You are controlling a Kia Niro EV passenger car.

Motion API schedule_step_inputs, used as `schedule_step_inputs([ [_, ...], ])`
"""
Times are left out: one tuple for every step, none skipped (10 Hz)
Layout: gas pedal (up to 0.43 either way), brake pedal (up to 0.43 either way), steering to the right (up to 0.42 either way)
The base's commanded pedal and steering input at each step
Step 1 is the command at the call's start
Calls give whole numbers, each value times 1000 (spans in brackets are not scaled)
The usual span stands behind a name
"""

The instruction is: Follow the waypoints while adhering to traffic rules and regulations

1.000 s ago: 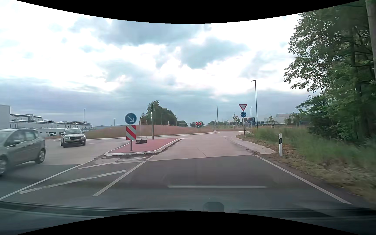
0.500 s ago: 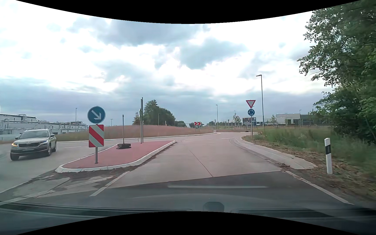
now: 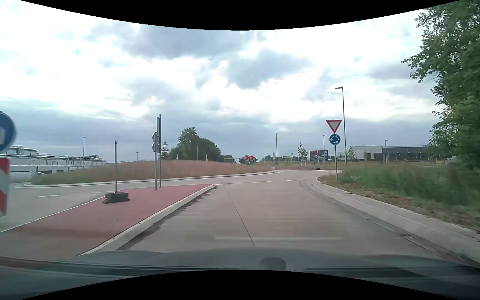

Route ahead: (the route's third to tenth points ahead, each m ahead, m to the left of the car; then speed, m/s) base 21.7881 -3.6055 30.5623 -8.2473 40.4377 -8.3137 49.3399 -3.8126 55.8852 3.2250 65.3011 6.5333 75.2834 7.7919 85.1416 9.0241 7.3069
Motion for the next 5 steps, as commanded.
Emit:
schedule_step_inputs([
  [209, 0, 12],
  [220, 0, 14],
  [220, 0, 18],
  [220, 0, 18],
  [220, 0, 20],
])
